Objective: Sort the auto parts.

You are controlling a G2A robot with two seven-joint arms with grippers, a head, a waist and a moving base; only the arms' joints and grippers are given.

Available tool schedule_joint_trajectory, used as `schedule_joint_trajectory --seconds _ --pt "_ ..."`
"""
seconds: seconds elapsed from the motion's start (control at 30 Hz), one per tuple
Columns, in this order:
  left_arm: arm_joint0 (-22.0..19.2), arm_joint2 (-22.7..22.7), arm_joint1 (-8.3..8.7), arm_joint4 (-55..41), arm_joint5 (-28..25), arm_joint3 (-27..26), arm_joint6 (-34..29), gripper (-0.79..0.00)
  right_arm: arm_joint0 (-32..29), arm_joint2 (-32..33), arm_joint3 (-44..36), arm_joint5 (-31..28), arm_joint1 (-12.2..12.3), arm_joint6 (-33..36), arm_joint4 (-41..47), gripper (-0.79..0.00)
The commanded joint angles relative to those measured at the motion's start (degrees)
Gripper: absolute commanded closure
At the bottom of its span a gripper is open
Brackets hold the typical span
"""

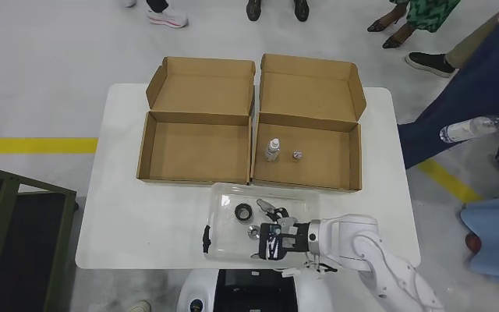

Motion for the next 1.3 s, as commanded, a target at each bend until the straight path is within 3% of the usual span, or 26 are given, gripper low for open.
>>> schedule_joint_trajectory --seconds 0.0,0.1,0.2,0.3,0.4,0.5,0.83,1.13,1.27 --pt "0.0 0.0 0.0 0.0 0.0 0.0 0.0 -0.785 -0.26 0.22 0.53 -0.27 0.15 0.35 -0.38 -0.674" --pt "0.0 0.0 0.0 0.0 0.0 0.0 0.0 -0.785 -0.22 -0.07 1.42 -0.43 0.21 0.38 -0.85 -0.576" --pt "0.0 0.0 0.0 0.0 0.0 0.0 0.0 -0.785 0.36 -0.8 2.41 -0.52 0.19 1.03 -1.85 -0.542" --pt "0.0 0.0 0.0 0.0 0.0 0.0 0.0 -0.785 0.81 -1.37 3.63 0.57 0.09 2.21 -1.83 -0.533" --pt "0.0 0.0 0.0 0.0 0.0 0.0 0.0 -0.785 1.34 -1.9 4.41 0.99 0.0 3.35 -1.42 -0.588" --pt "0.0 0.0 0.0 0.0 0.0 0.0 0.0 -0.785 1.89 -2.71 5.08 0.85 -0.09 3.97 -1.42 -0.585" --pt "0.0 0.0 0.0 0.0 0.0 0.0 0.0 -0.785 4.66 -6.49 7.52 0.77 -0.75 4.35 -2.84 -0.391" --pt "0.0 0.0 0.0 0.0 0.0 0.0 0.0 -0.785 6.71 -8.76 9.96 2.01 -1.36 3.1 -3.99 -0.372" --pt "0.0 0.0 0.0 0.0 0.0 0.0 0.0 -0.785 7.64 -9.86 11.46 2.83 -1.71 2.83 -4.26 -0.326"
